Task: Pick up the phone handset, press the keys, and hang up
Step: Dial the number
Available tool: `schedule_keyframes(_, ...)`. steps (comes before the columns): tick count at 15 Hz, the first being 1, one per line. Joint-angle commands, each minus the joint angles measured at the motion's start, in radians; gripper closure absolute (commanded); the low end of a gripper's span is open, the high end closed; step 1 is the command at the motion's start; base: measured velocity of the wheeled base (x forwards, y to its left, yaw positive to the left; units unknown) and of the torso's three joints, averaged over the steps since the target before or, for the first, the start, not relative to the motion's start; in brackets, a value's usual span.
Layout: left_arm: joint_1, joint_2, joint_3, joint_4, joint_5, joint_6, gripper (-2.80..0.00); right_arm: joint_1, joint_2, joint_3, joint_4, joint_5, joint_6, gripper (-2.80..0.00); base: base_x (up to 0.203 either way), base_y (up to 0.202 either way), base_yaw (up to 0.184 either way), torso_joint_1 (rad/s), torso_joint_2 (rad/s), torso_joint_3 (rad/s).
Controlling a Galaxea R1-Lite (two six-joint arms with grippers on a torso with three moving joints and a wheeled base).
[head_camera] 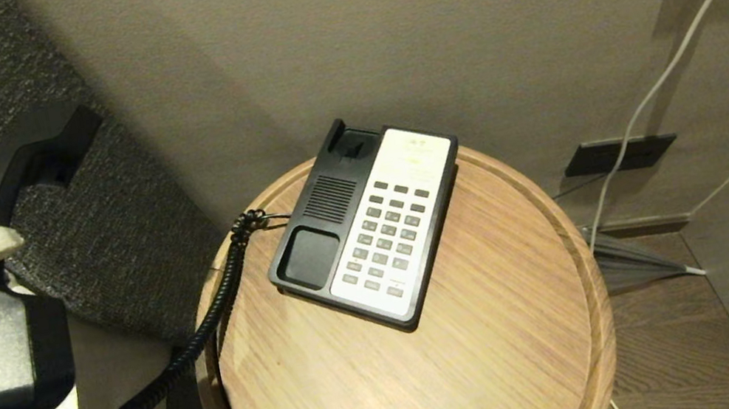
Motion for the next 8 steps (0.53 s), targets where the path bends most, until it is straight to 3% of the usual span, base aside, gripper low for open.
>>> schedule_keyframes(1,0.004,-0.052,0.106,-0.174,0.0,-0.045,0.0,0.001,0.0,0.021,-0.001,0.0,0.0,0.0,0.0,0.0,0.0,0.0,0.0,0.0)
schedule_keyframes(3,0.006,-0.056,0.154,-0.231,-0.002,-0.088,0.0,0.001,0.0,0.021,-0.001,0.0,0.0,0.0,0.0,0.0,0.0,0.0,0.0,0.0)
schedule_keyframes(5,0.017,-0.074,0.172,-0.317,-0.04,-0.172,0.0,0.0,0.0,0.021,-0.001,0.0,0.0,0.0,0.0,0.0,0.0,0.0,0.0,0.0)
schedule_keyframes(8,0.062,-0.099,0.224,-0.354,-0.135,-0.183,0.0,0.0,0.0,0.021,-0.001,0.0,0.0,0.0,0.0,0.0,0.0,0.0,0.0,0.0)
